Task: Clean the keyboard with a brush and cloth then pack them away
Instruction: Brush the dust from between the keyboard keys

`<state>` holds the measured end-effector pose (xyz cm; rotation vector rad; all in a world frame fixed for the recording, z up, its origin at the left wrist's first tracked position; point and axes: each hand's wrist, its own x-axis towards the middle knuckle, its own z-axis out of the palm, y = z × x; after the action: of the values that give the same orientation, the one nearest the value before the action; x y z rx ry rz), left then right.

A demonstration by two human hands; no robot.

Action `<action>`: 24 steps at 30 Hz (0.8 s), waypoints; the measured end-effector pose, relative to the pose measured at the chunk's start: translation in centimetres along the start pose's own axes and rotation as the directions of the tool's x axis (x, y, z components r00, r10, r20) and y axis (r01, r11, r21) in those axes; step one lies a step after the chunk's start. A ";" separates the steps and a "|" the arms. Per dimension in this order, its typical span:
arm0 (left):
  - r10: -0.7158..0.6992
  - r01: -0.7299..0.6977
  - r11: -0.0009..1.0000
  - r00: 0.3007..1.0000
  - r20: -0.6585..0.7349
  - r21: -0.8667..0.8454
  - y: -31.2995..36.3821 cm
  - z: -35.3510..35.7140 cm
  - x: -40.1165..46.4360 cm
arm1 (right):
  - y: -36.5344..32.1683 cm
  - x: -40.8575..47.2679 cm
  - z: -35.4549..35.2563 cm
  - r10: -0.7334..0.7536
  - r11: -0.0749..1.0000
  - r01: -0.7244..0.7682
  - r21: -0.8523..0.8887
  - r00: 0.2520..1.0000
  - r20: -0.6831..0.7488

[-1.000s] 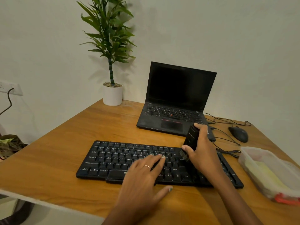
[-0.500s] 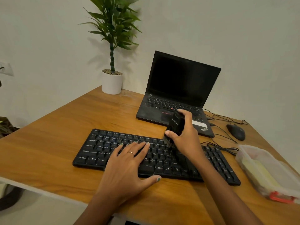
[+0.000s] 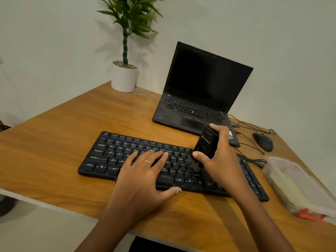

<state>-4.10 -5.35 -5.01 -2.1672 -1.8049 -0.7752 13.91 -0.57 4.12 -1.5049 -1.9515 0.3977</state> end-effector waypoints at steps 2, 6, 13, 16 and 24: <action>0.003 -0.003 1.000 1.000 0.004 0.002 -0.1 0.1 0.0 | -0.4 0.8 0.5 -0.011 1.000 0.010 -0.024 1.000 -0.023; 0.008 -0.008 1.000 1.000 0.000 0.000 -0.1 0.1 0.0 | -0.6 3.9 2.4 -0.018 0.999 0.017 -0.032 0.999 -0.037; -0.007 0.007 1.000 1.000 0.002 0.007 -0.1 0.0 -0.1 | -0.4 3.0 1.8 -0.006 1.000 0.006 -0.010 0.999 -0.041; -0.008 0.008 1.000 1.000 0.006 -0.008 -0.1 0.1 0.0 | -0.1 -0.5 0.9 0.003 1.000 -0.004 -0.030 0.999 -0.047; 0.005 -0.004 1.000 1.000 0.026 -0.026 0.0 -0.2 -0.1 | -0.5 -0.2 1.1 -0.018 0.999 0.014 -0.043 0.996 -0.092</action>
<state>-4.19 -5.56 -4.93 -2.2067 -1.8115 -0.7780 12.85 -0.78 3.52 -1.5065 -1.9093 0.2762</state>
